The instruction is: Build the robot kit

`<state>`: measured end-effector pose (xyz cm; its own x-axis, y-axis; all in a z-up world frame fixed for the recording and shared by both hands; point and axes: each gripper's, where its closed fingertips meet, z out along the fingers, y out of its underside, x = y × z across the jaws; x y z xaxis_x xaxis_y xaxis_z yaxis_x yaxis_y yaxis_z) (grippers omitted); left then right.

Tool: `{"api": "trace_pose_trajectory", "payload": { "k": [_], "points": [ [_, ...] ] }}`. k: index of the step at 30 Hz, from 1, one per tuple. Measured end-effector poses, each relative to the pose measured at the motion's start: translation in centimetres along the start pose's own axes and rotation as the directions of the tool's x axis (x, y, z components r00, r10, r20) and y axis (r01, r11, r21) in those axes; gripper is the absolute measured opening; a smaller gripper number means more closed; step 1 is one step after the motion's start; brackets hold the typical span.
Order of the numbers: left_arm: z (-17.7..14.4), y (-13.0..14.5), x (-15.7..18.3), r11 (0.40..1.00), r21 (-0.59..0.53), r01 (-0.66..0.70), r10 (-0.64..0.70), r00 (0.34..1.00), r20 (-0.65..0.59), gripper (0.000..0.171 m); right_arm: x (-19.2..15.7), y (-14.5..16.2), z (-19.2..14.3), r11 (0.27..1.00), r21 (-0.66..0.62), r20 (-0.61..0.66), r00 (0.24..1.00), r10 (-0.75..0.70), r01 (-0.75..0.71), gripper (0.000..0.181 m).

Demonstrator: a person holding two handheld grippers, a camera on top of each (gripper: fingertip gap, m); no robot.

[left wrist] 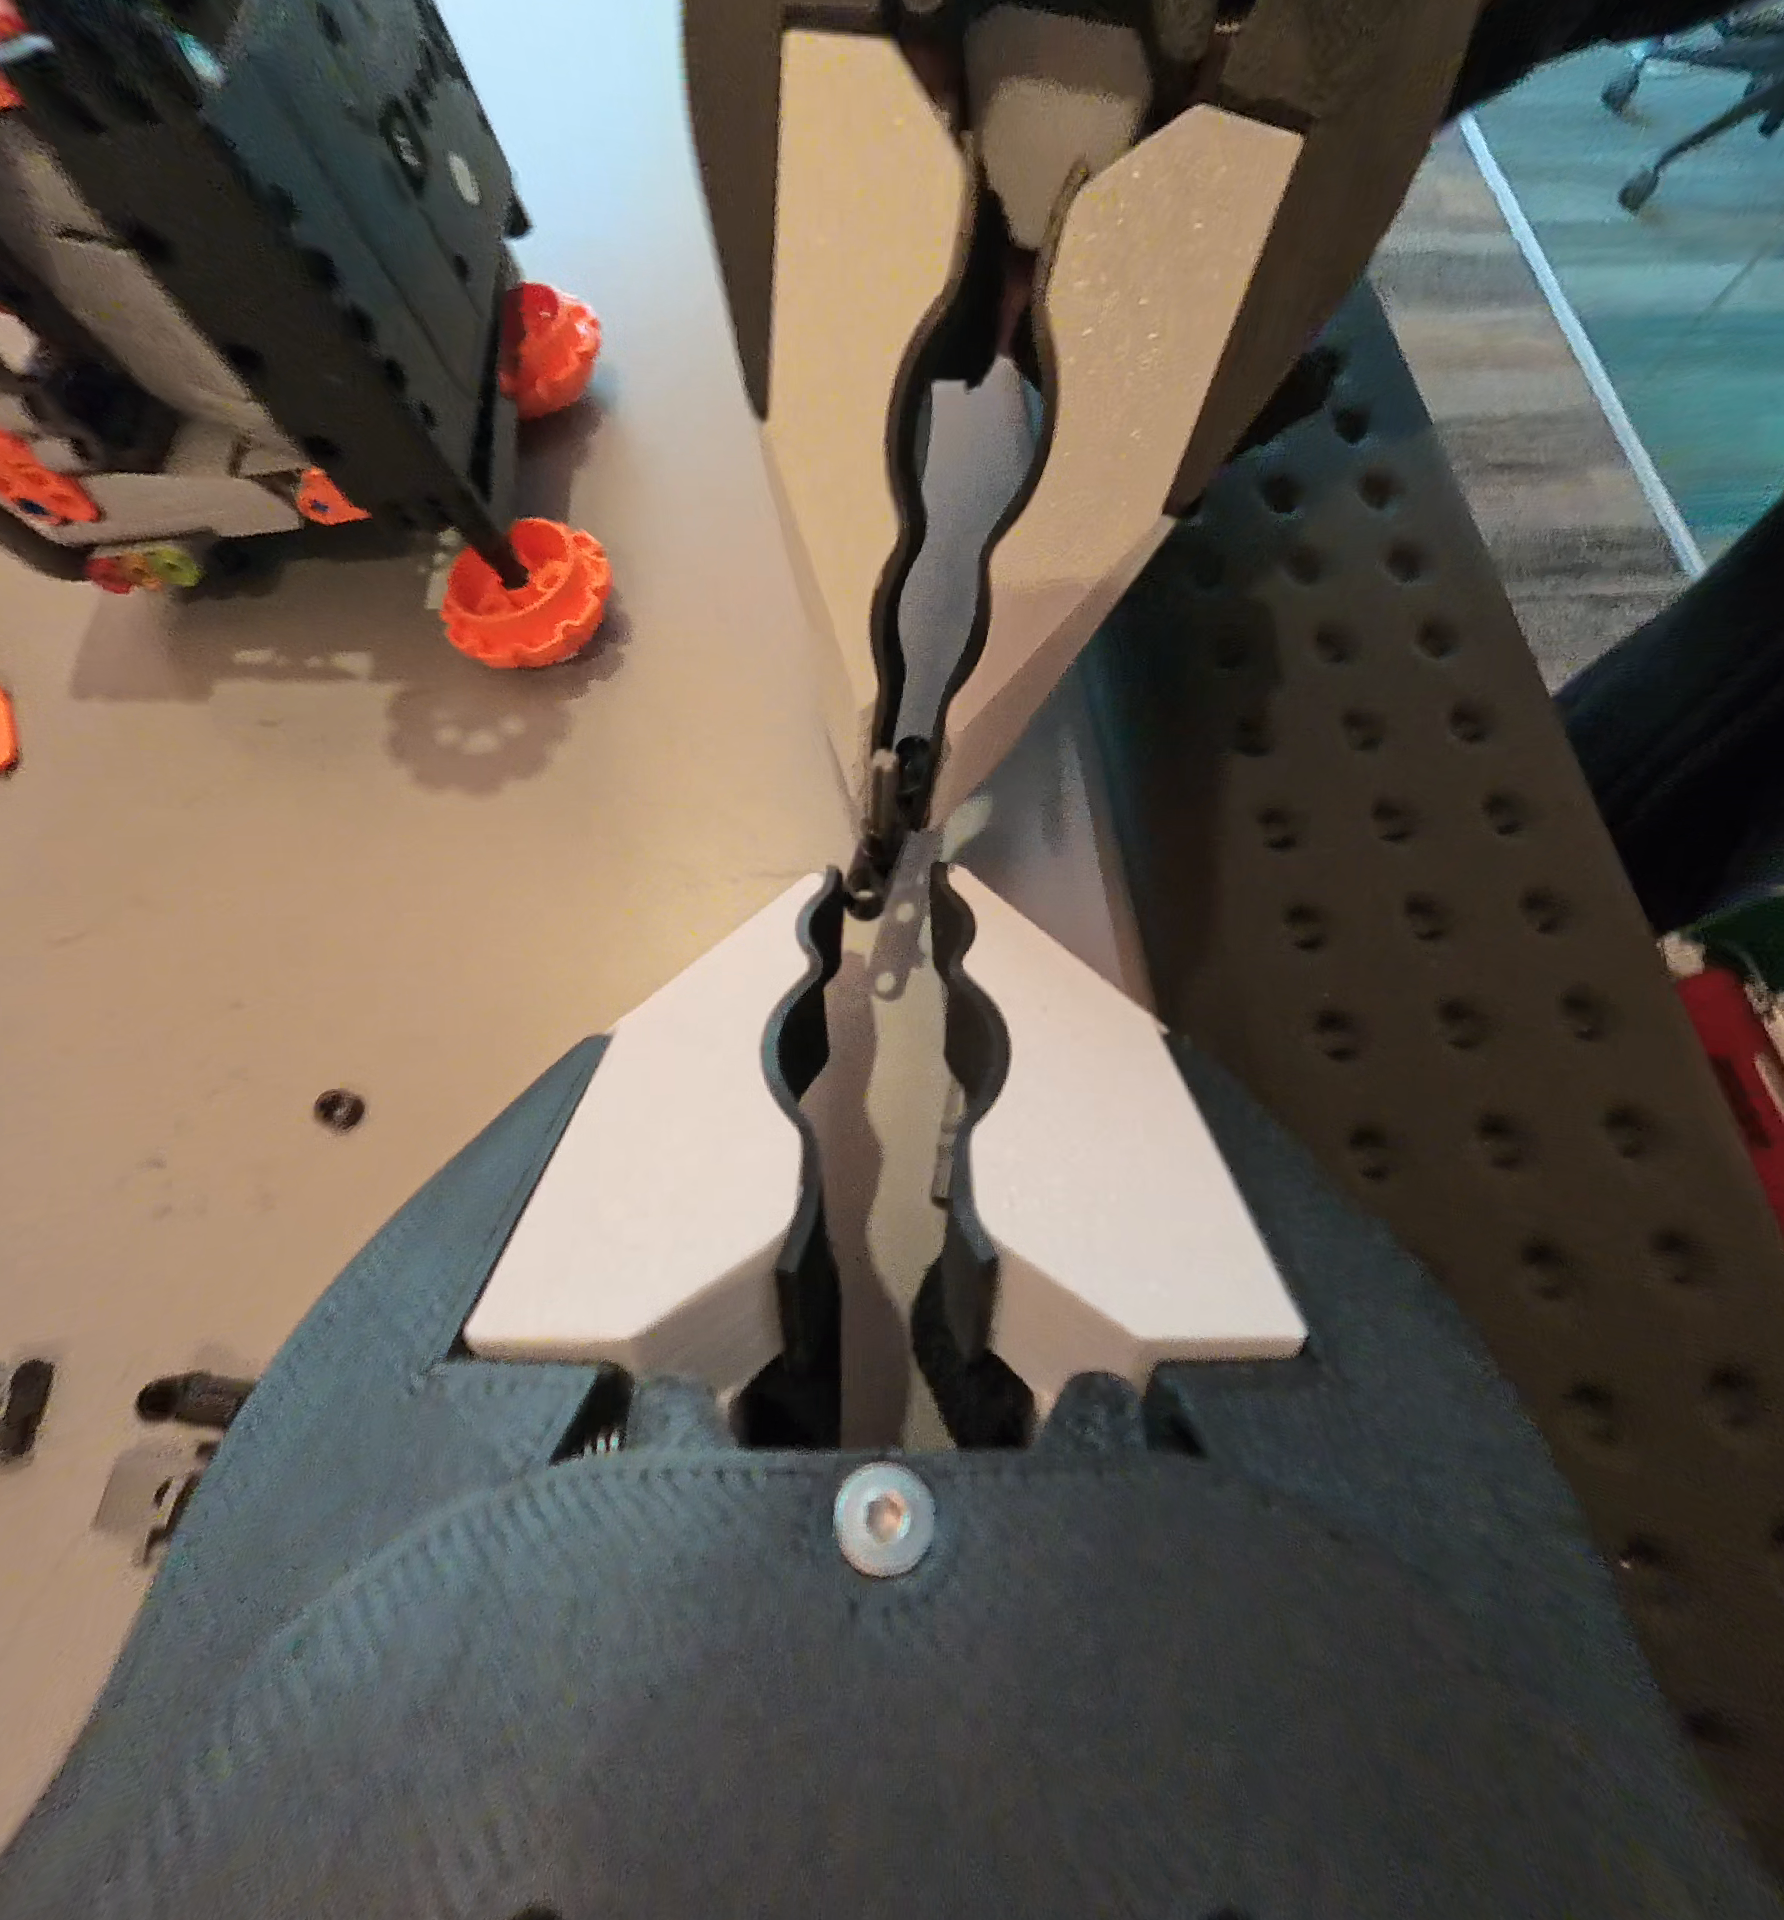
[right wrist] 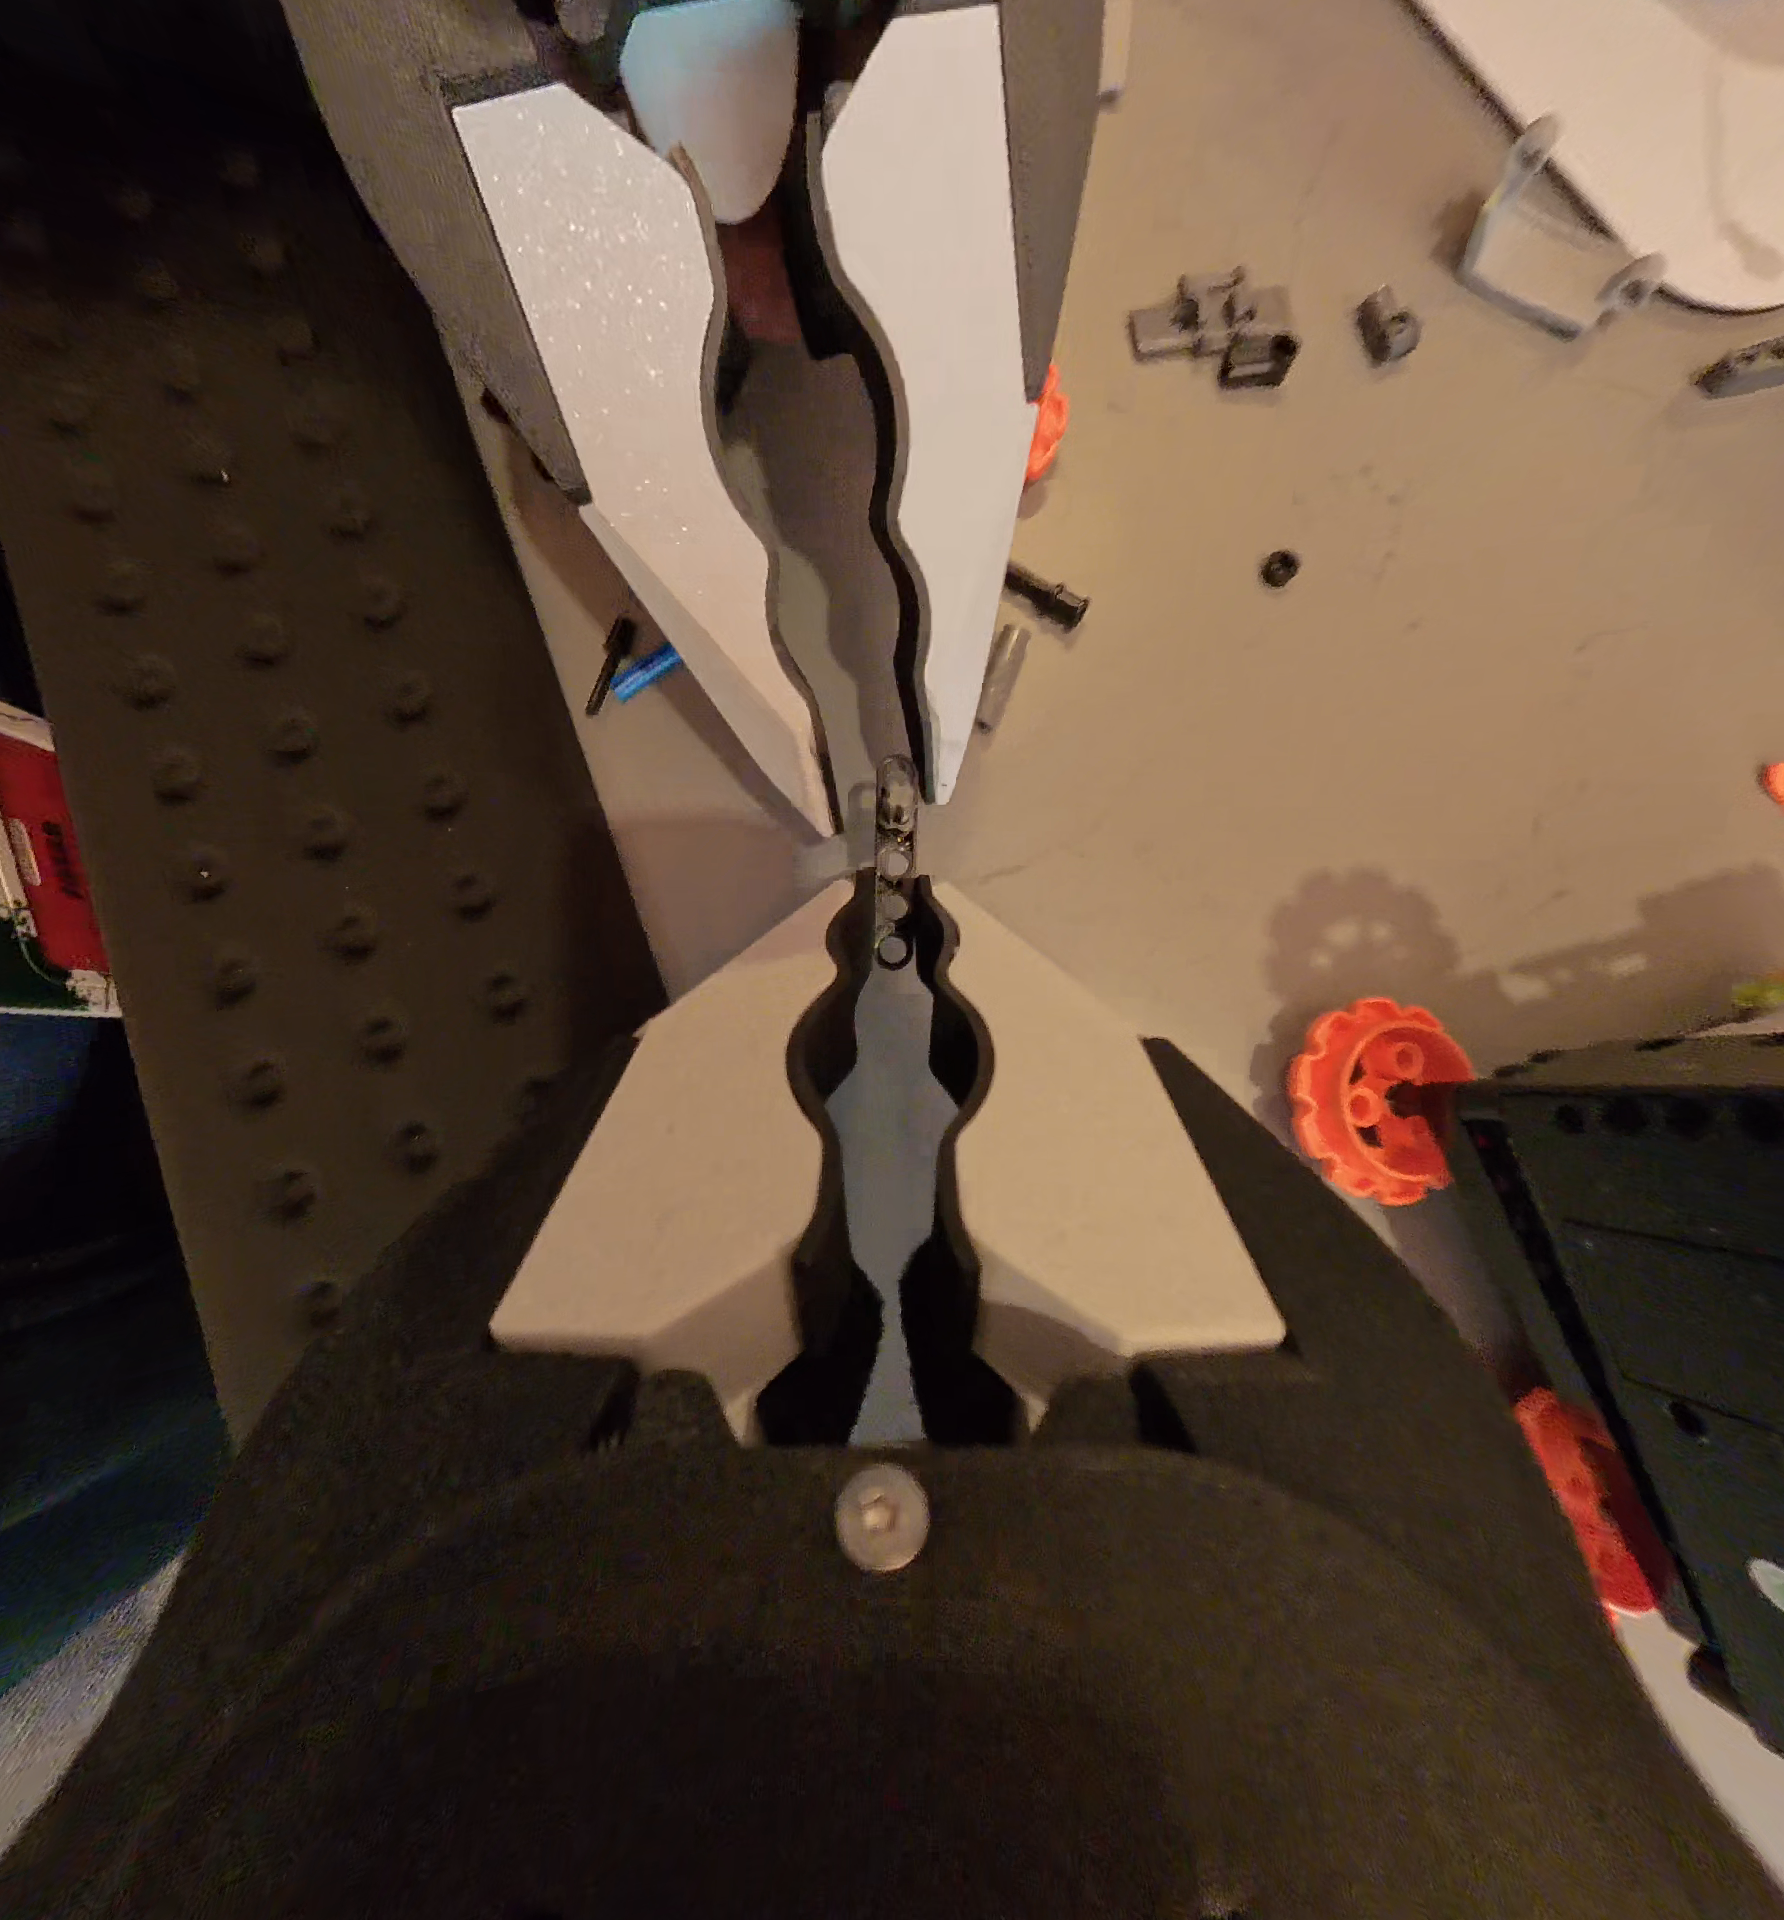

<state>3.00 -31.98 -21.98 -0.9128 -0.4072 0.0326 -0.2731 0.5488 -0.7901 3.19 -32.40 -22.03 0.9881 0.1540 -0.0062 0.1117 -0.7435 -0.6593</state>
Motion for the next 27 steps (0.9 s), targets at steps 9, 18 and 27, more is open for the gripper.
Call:
{"api": "trace_pose_trajectory", "payload": {
  "k": [9, 18, 27],
  "points": [
    [-3.5, -3.1, -0.7, 0.92, 0.252, 0.299, -0.3, 0.953, -0.035, 0.028, 1.0, -4.2, -2.5, 0.987, 0.156, -0.121, 0.992, -0.021, 0.04, 0.005],
    [-6.5, -5.7, -1.1, 0.701, 0.447, 0.555, -0.515, 0.828, -0.221, 0.02, 0.9, -7.7, -3.3, 0.958, 0.212, -0.217, 0.965, -0.149, 0.195, 0.005],
    [-7.6, -5.8, -1.5, 0.616, 0.49, 0.617, -0.564, 0.779, -0.273, 0.016, 1.1, -8.9, -3.2, 0.938, 0.221, -0.266, 0.942, -0.205, 0.266, 0.005]
  ]
}}
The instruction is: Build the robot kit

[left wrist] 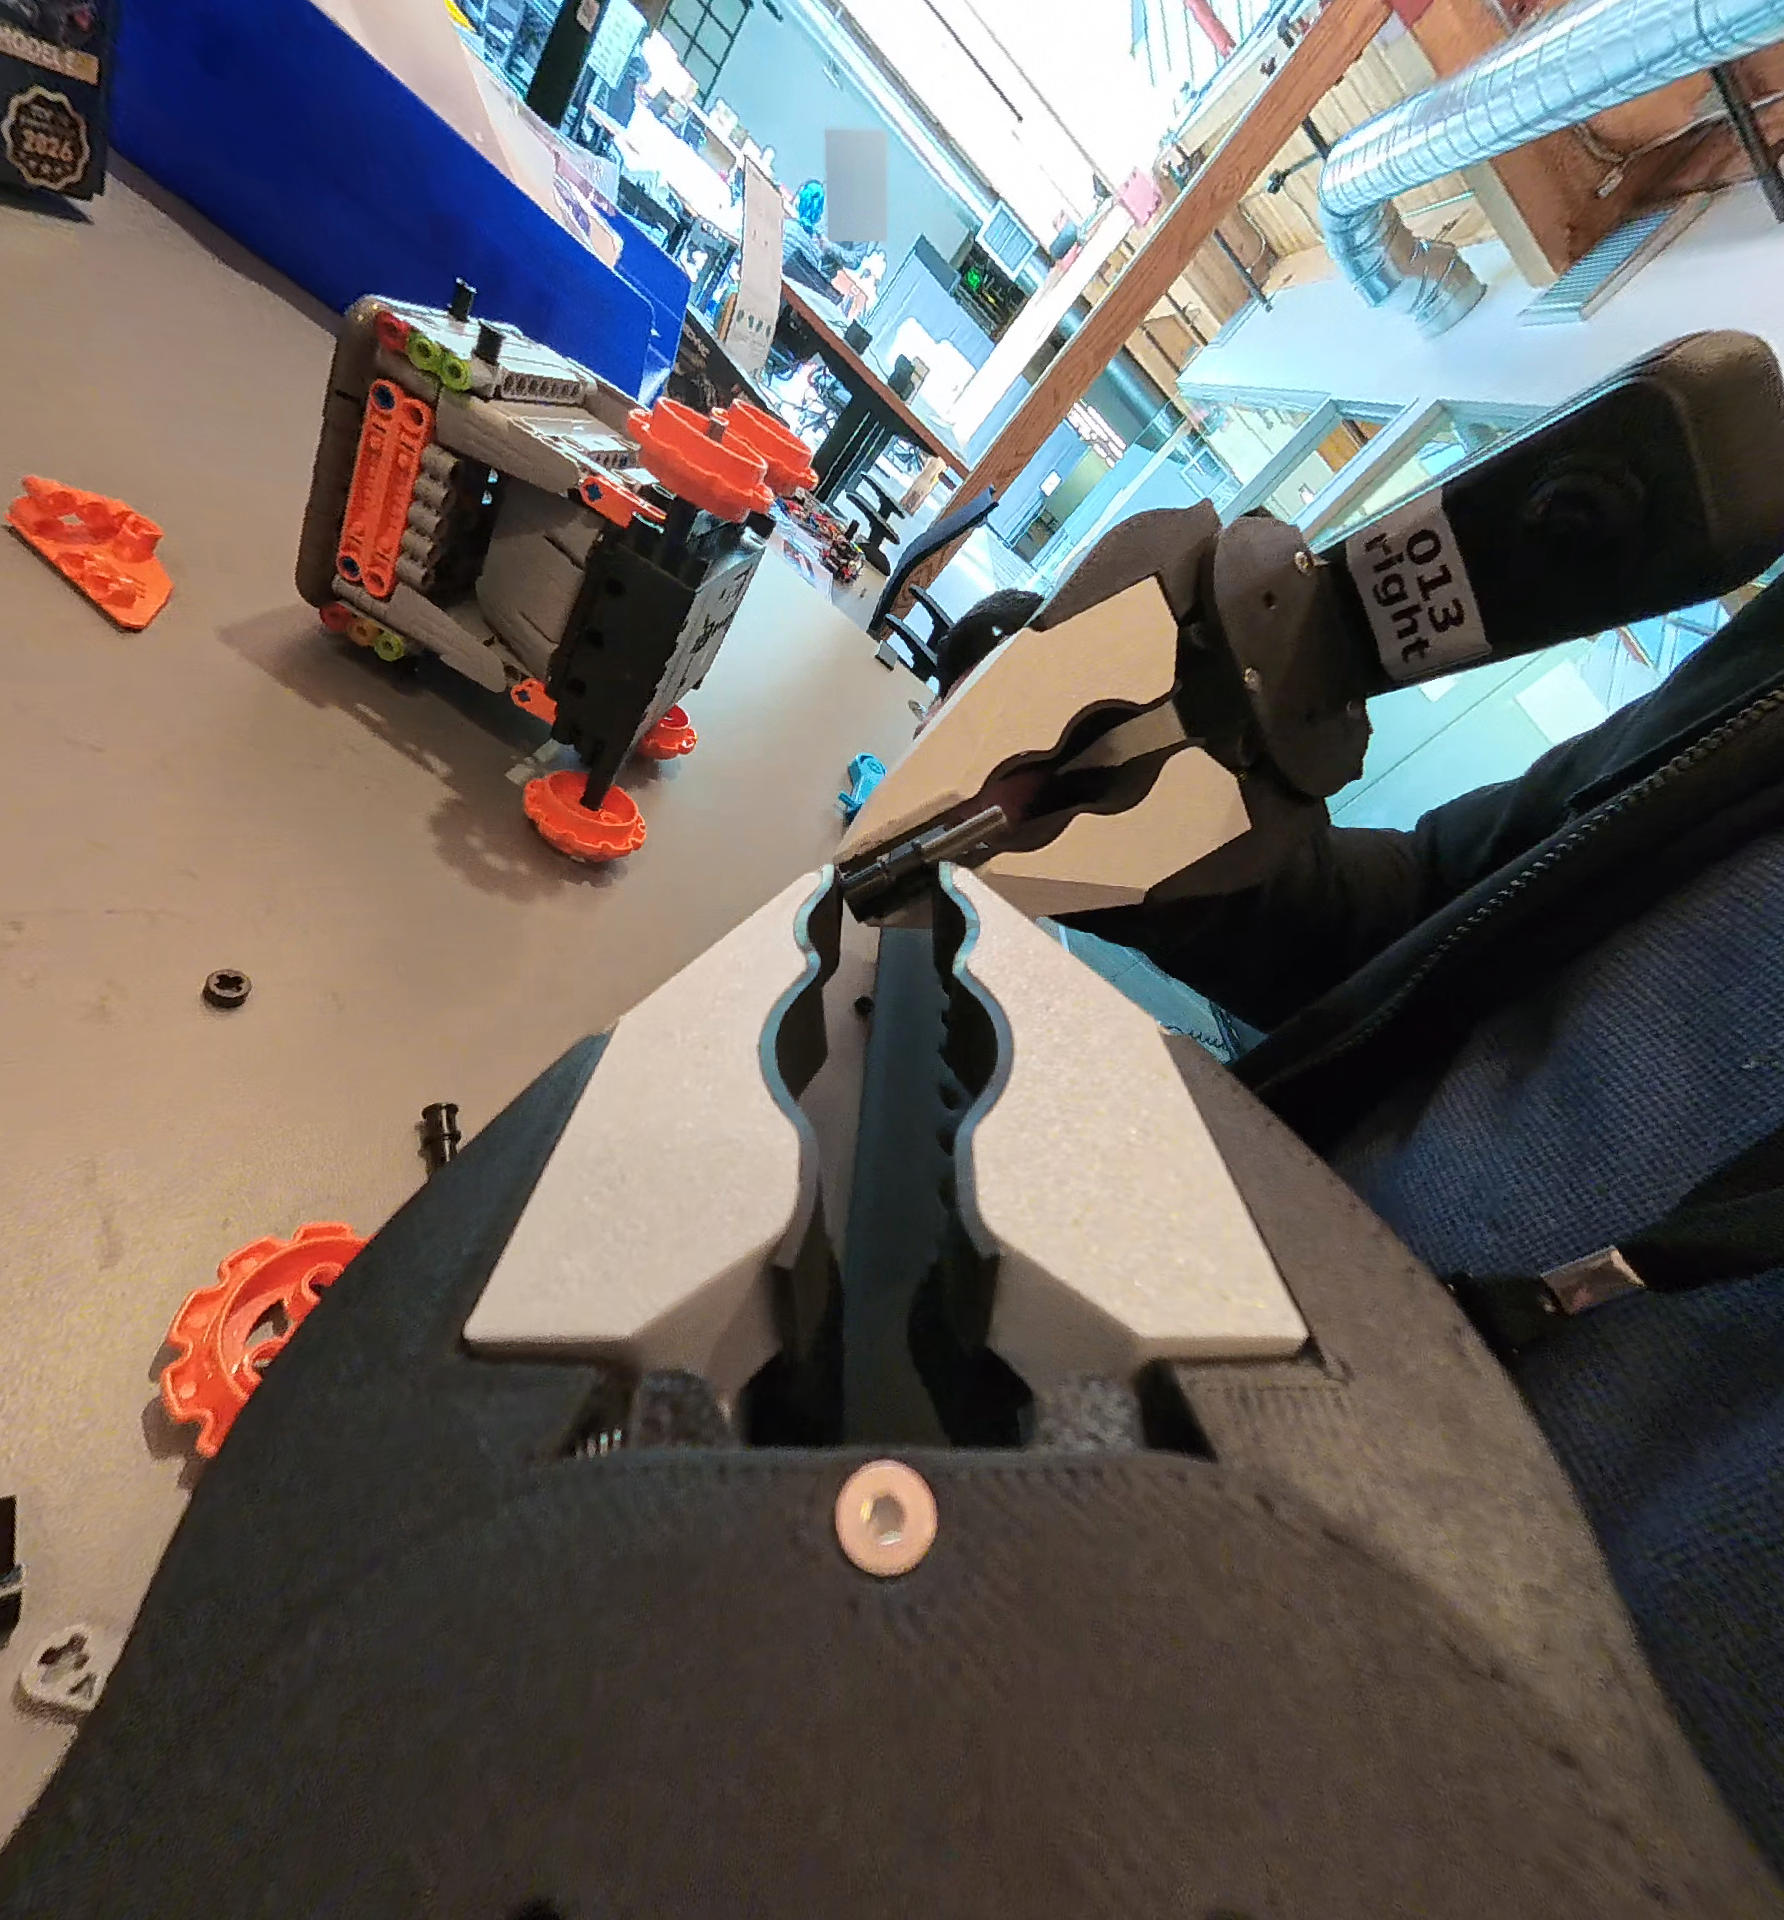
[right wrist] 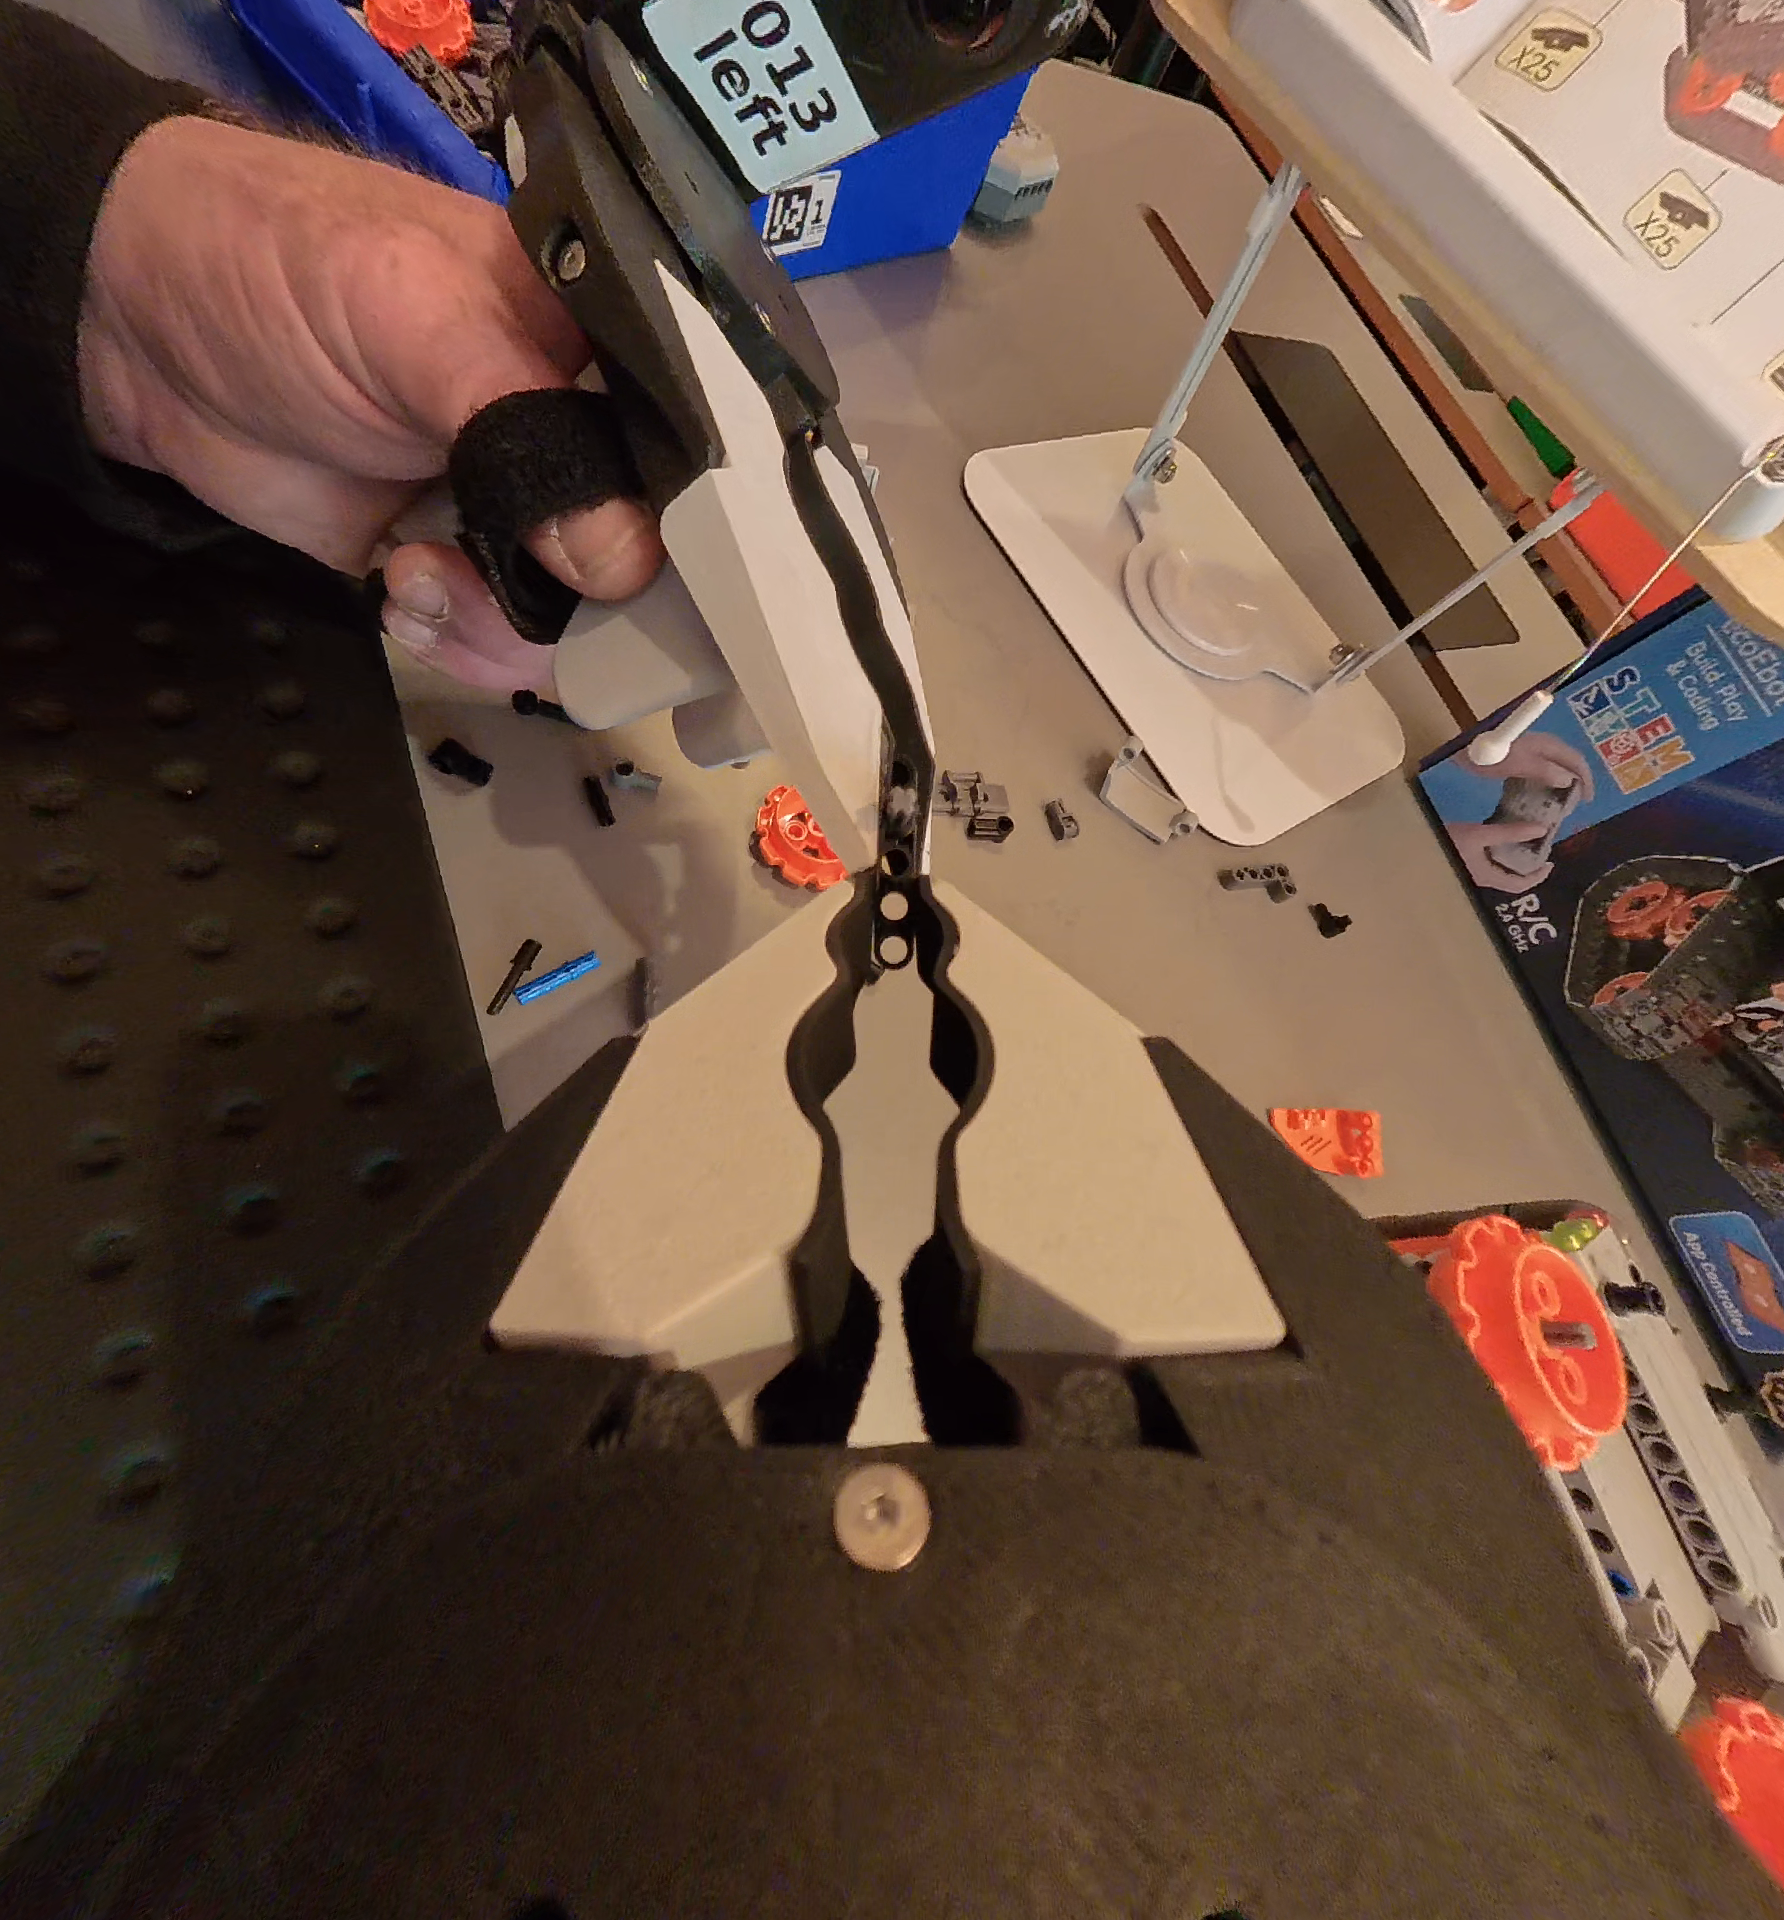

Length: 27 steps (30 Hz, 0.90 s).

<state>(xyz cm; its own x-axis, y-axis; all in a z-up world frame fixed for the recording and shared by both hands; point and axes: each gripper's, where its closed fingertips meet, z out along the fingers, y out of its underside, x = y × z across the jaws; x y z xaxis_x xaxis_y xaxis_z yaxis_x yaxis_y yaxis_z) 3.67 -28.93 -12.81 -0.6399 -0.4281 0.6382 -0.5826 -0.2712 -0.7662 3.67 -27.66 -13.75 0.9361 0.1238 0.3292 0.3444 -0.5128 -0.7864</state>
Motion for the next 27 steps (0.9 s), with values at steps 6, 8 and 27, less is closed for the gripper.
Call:
{"api": "trace_pose_trajectory", "payload": {
  "k": [6, 8, 27],
  "points": [
    [-0.1, 0.8, 0.0, 0.999, -0.035, -0.005, 0.006, 1.0, 0.009, 0.016, -0.7, 0.4, 0.1, 0.999, -0.001, 0.056, 0.997, 0.046, -0.046, 0.005],
    [-0.2, 0.9, 0.0, 1.0, -0.029, 0.002, -0.002, 1.0, 0.013, 0.016, -0.7, 0.3, 0.2, 0.997, 0.008, 0.071, 0.995, 0.077, -0.078, 0.005],
    [-0.8, 0.1, 0.9, 1.0, 0.019, 0.015, -0.014, 0.999, -0.044, 0.01, -1.3, -1.2, -0.7, 0.792, 0.046, 0.412, 0.734, 0.54, -0.608, 0.005]
  ]
}}
